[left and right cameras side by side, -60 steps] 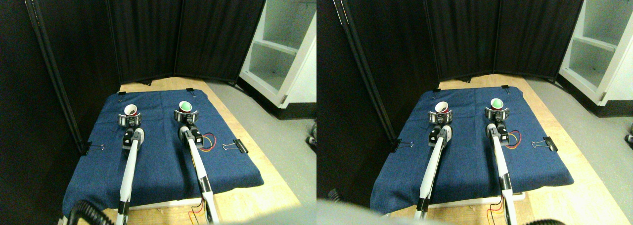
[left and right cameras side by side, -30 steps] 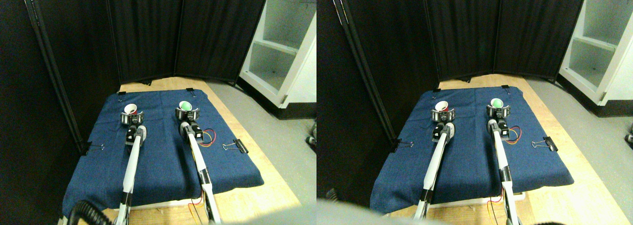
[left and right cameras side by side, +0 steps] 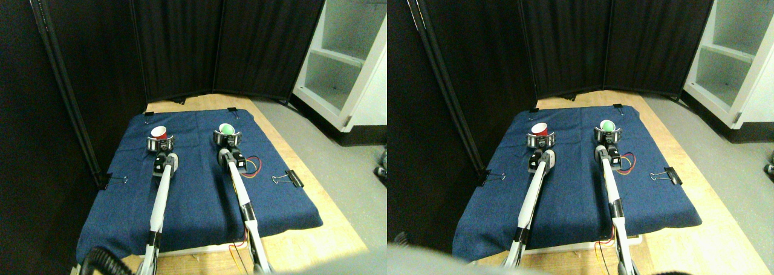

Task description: Pour (bimanual)

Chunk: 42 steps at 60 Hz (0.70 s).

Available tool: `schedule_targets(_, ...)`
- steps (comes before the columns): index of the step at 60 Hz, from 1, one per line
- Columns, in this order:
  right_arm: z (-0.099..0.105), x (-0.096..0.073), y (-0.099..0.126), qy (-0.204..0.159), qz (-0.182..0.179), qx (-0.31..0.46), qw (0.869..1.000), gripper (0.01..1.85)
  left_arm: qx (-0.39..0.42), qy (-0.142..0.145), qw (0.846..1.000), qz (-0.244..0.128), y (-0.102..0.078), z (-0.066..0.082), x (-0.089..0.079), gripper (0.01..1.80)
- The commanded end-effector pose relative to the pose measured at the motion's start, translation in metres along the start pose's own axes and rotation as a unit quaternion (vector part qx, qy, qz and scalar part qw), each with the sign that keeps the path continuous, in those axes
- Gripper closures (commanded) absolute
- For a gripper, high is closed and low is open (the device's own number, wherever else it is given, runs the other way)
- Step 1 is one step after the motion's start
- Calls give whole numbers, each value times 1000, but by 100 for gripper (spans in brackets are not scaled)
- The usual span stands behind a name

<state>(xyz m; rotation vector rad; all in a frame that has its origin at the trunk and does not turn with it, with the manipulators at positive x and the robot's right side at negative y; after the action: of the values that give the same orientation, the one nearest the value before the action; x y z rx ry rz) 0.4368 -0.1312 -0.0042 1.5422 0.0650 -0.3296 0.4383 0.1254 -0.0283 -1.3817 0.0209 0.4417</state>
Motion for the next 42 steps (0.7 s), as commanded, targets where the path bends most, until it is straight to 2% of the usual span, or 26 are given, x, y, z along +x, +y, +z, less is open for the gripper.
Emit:
schedule_targets(1,-3,5,1,-3,7,8,1000,86,1,-3,1000,-2,0,-2,4,71)
schedule_targets(8,-3,6,-1,-6,2,4,1000,89,1,-5,1000,-6,2,-1,7,76)
schedule_targets(9,-2,7,-1,-5,3,4,1000,94,1,-6,1000,-6,1,-2,5,82)
schedule_targets(10,-2,7,-2,-7,4,6,1000,107,-2,-10,1000,-7,1,-2,4,89)
schedule_targets(11,-2,7,-2,-7,4,6,1000,107,-2,-10,1000,-7,1,-2,4,89)
schedule_targets(13,-2,8,-3,-18,2,10,1000,119,-1,-14,1000,-11,2,-1,6,108)
schedule_targets(15,-2,8,-4,-23,4,-3,1000,123,-3,-23,1000,-14,2,-1,7,126)
schedule_targets(17,-2,8,-4,-34,2,-10,999,135,-17,-45,999,-19,1,-2,8,148)
schedule_targets(20,-2,9,-5,-62,4,-16,998,151,-19,-58,998,-18,0,-2,9,148)
schedule_targets(24,-5,7,-4,-90,1,-3,996,153,-9,-60,998,-23,0,-2,10,148)
schedule_targets(32,-5,5,-4,-86,5,-29,996,153,-6,-71,997,-30,0,-1,11,148)
schedule_targets(42,-9,1,1,-78,10,-29,996,153,0,-66,997,-34,-2,1,10,148)
